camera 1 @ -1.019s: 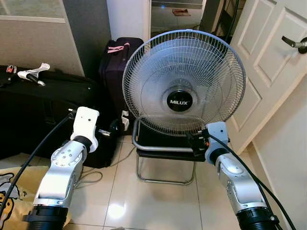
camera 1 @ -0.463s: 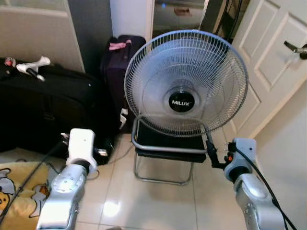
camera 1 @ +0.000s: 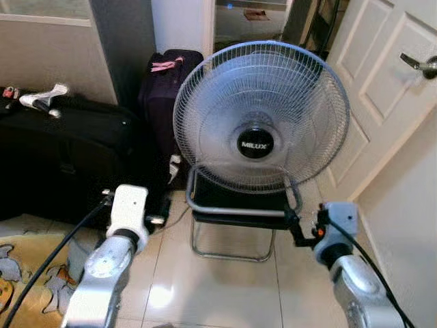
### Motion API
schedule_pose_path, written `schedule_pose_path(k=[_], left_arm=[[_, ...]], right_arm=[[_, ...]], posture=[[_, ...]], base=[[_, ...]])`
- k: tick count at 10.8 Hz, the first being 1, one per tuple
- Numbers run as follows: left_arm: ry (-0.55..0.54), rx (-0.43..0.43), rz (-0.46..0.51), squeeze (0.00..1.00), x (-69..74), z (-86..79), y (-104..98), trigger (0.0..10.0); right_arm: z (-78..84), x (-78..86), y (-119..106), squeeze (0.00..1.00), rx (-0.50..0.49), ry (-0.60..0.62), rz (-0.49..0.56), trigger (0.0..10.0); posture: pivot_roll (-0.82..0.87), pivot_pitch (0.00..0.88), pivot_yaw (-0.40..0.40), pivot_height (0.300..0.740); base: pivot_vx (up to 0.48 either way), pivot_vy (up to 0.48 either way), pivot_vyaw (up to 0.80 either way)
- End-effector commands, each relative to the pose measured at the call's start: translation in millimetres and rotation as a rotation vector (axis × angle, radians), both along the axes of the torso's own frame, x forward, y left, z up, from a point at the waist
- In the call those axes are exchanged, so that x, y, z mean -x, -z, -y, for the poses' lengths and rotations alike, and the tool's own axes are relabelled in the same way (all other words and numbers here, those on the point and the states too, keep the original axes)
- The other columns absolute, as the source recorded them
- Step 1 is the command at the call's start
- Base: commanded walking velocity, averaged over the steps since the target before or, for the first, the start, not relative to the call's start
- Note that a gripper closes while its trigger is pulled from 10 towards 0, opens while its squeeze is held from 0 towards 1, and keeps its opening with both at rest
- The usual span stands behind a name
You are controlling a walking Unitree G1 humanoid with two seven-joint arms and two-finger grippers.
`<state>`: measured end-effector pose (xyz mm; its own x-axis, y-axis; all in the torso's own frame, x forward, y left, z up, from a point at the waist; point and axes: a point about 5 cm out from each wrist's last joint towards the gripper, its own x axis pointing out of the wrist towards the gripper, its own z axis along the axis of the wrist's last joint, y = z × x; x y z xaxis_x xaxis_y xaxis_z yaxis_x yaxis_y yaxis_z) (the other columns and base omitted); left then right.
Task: Clean up the room
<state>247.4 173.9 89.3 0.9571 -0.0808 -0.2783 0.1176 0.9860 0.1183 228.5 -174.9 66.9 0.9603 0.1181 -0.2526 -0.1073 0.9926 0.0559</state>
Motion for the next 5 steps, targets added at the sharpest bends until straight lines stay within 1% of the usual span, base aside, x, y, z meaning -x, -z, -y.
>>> schedule_pose_path(k=[1, 2, 3, 4, 5], left_arm=[[-0.001, -0.026, 0.018, 0.00, 1.0, -0.7, -3, 10.0], [0.011, -0.043, 0.030, 0.00, 2.0, 0.8, -4, 10.0], [0.022, -0.047, 0.050, 0.00, 3.5, 2.0, -5, 10.0], [0.003, -0.067, 0.079, 0.00, 3.3, 0.7, -7, 10.0], [0.000, -0.069, 0.081, 0.00, 2.9, -0.9, -9, 10.0]], right_arm=[[-2.8, -2.6, -9, 1.00, 0.006, -0.015, 0.044, 10.0], [-6.9, -2.5, -9, 1.00, -0.015, -0.053, 0.045, 10.0], [-8.3, -0.4, -11, 1.00, -0.020, -0.060, 0.061, 10.0], [-4.5, 4.2, -10, 1.00, 0.002, -0.028, 0.068, 10.0], [3.0, 9.8, -10, 1.00, 0.016, 0.018, 0.084, 10.0]], posture=[[-0.03, 0.000, -0.019, 0.740], [-0.03, 0.000, -0.018, 0.740], [-0.03, 0.000, -0.020, 0.740], [-0.02, 0.000, -0.026, 0.740], [-0.02, 0.000, -0.029, 0.740]], base=[[0.000, 0.000, 0.80], [0.000, 0.000, 0.80], [0.000, 0.000, 0.80], [0.000, 0.000, 0.80], [0.000, 0.000, 0.80]])
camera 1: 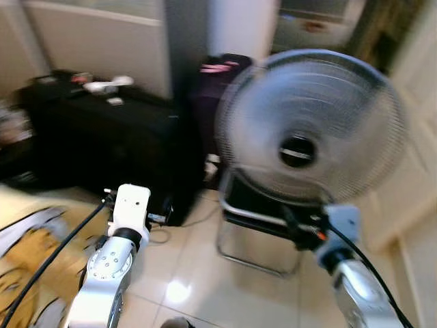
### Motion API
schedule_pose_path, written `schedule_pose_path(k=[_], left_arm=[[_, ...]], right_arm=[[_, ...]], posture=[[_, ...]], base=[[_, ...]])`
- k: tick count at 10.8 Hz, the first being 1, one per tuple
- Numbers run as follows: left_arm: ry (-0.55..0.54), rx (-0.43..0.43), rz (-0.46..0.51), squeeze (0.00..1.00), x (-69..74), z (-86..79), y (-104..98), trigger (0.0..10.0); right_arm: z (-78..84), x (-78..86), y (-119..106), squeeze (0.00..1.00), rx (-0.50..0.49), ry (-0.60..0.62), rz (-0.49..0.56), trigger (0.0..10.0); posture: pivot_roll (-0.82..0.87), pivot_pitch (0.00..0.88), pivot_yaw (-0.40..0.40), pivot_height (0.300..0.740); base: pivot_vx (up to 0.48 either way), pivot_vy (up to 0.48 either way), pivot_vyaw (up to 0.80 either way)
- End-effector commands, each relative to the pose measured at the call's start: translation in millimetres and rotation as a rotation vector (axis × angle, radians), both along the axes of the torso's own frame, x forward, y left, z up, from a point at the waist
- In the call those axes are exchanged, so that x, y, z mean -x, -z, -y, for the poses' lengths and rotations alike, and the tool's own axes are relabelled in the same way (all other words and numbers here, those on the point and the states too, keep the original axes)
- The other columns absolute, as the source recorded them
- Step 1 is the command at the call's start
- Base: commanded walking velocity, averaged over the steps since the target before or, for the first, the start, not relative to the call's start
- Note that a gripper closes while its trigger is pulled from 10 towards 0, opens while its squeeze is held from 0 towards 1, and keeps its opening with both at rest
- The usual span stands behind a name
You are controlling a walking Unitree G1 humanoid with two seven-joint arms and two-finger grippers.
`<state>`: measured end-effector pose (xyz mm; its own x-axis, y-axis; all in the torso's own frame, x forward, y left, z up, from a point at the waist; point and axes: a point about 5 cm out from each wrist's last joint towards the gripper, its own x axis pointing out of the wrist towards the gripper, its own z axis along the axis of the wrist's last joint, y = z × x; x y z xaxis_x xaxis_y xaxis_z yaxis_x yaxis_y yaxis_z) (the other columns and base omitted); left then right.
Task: Clean up the room
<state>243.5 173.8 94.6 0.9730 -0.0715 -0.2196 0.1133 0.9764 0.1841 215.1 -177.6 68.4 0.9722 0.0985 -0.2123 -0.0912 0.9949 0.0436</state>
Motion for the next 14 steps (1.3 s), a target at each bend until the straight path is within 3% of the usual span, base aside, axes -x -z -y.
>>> schedule_pose_path(k=[1, 2, 4, 5, 6, 7, 8, 9, 10, 11, 12, 14], left_arm=[[0.005, -0.006, 0.011, 0.00, -0.4, -1.4, -4, 10.0], [0.065, -0.005, 0.014, 0.00, -1.3, -2.2, -6, 10.0], [-0.018, -0.025, 0.026, 0.00, -8.7, -14.0, -5, 10.0], [-0.098, 0.008, 0.029, 0.84, -5.1, -23.6, -7, 10.0], [-0.127, -0.004, 0.068, 0.86, -4.3, -24.6, -9, 10.0], [-0.113, 0.007, 0.055, 0.96, -6.3, -20.6, -8, 10.0], [0.069, 0.038, 0.070, 0.92, -11.5, -1.7, -16, 10.0], [0.032, -0.011, 0.118, 0.89, -24.2, 0.5, -22, 10.0], [0.075, -0.001, 0.060, 0.00, -37.2, -1.0, -21, 10.0], [0.031, 0.010, 0.055, 0.00, -43.2, -8.9, -22, 10.0], [0.028, 0.059, 0.035, 0.00, -47.3, -8.9, -22, 10.0], [0.039, 0.044, 0.054, 0.00, -49.3, -6.0, -24, 10.0]], right_arm=[[3.6, -1.2, -10, 1.00, 0.016, 0.022, 0.054, 10.0], [3.1, -0.6, -13, 1.00, 0.031, 0.043, 0.079, 10.0], [-0.4, 4.5, -7, 1.00, -0.050, 0.085, 0.072, 10.0], [-14.4, 0.6, -5, 1.00, -0.112, 0.038, 0.055, 10.0], [-16.9, -1.0, -5, 1.00, -0.140, 0.036, 0.044, 10.0], [-13.1, -6.2, 0, 1.00, -0.131, 0.046, 0.031, 10.0], [-2.5, -13.0, -3, 1.00, -0.101, 0.086, 0.054, 10.0], [2.9, -22.6, -7, 1.00, -0.102, 0.103, 0.074, 10.0], [9.4, -33.6, -10, 1.00, -0.176, 0.190, 0.055, 10.0], [4.9, -39.6, -14, 1.00, -0.222, 0.181, 0.059, 10.0], [2.4, -45.3, -12, 1.00, -0.209, 0.160, 0.046, 10.0], [-5.5, -61.3, -19, 1.00, -0.179, 0.077, 0.045, 10.0]], posture=[[-0.03, 0.000, -0.025, 0.740], [-0.06, 0.000, 0.008, 0.740], [-0.04, 0.000, 0.021, 0.740], [-0.02, 0.000, 0.014, 0.740], [-0.01, 0.000, 0.012, 0.740], [-0.01, 0.000, 0.017, 0.740], [-0.03, 0.000, 0.045, 0.740], [-0.04, 0.000, 0.046, 0.740], [-0.05, 0.000, 0.027, 0.740], [-0.07, 0.000, 0.035, 0.740], [-0.09, 0.000, 0.033, 0.740], [-0.07, 0.000, 0.002, 0.740]], base=[[0.000, 0.000, 0.80], [0.000, 0.000, 0.80], [0.000, 0.000, 0.80], [0.000, 0.000, 0.80], [0.000, 0.000, 0.80], [0.000, 0.000, 0.80], [0.000, 0.000, 0.80], [0.000, 0.000, 0.80], [0.000, 0.000, 0.80], [0.000, 0.000, 0.80], [0.000, 0.000, 0.80], [0.000, 0.000, 0.80]])
